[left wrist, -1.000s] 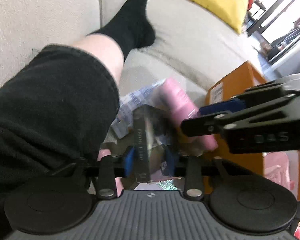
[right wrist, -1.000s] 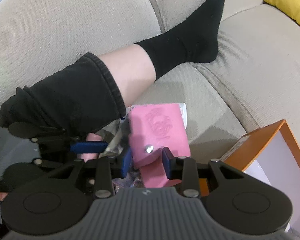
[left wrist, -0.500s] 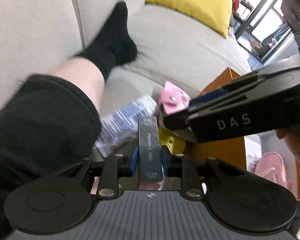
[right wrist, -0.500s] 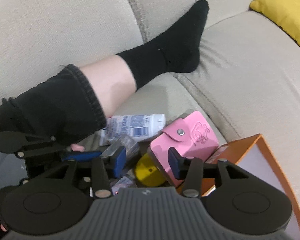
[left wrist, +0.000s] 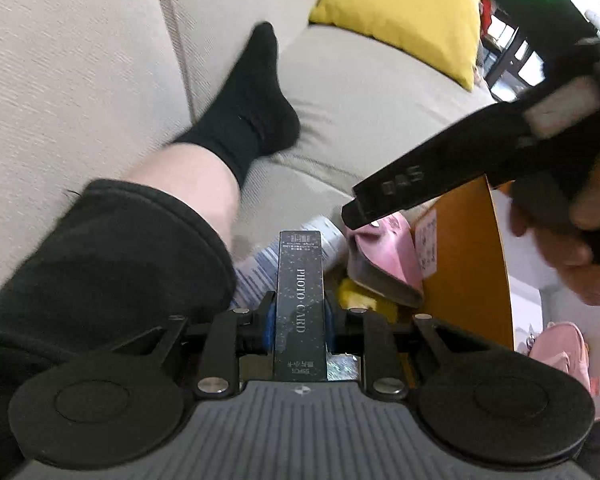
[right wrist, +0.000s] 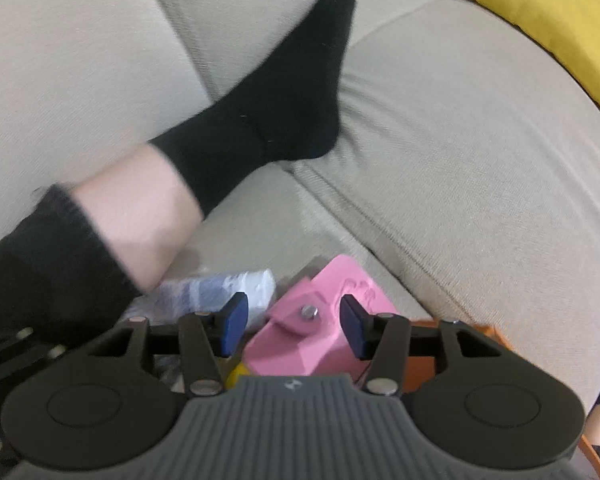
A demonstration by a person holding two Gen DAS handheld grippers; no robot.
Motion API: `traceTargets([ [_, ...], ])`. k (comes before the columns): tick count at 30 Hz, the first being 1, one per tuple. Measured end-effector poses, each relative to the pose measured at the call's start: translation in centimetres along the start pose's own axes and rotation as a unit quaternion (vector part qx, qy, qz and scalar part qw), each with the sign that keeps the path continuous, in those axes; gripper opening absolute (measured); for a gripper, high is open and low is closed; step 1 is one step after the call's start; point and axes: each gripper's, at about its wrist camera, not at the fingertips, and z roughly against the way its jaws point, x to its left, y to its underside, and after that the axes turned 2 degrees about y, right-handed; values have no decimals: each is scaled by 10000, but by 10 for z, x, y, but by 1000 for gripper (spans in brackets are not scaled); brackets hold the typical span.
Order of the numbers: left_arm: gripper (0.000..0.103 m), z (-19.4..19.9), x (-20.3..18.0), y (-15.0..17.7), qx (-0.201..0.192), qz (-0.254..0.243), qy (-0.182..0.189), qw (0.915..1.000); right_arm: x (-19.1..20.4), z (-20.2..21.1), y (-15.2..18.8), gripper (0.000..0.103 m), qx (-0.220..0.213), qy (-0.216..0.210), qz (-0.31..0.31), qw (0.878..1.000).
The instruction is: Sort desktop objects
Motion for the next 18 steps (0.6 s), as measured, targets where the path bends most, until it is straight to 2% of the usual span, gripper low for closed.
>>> traceTargets([
  [6,26,-1,6,-11,-143,36,-42,9999,6,-27,-17,52,468,411,-257,9977],
  [8,26,-2,6,-14,-165,14,-6,9999,10,-32,-18,52,482,595,-234,9968],
  [10,26,-5,6,-15,-175,1,38,9998,16,-34,-21,52,453,881,-141,9950],
  [11,26,-7,7,-16,-178,9,59,9998,21,-40,-21,52,587,1106,-20,9921],
  [15,26,-7,10,-14,-187,73,150,9997,30,-57,-18,56,775,1444,262,9861],
  [16,26,-7,12,-13,-189,90,167,9996,35,-58,-18,55,785,1550,363,9841],
  [18,26,-7,14,-13,-186,119,171,9996,41,-53,-18,46,839,1594,548,9821],
])
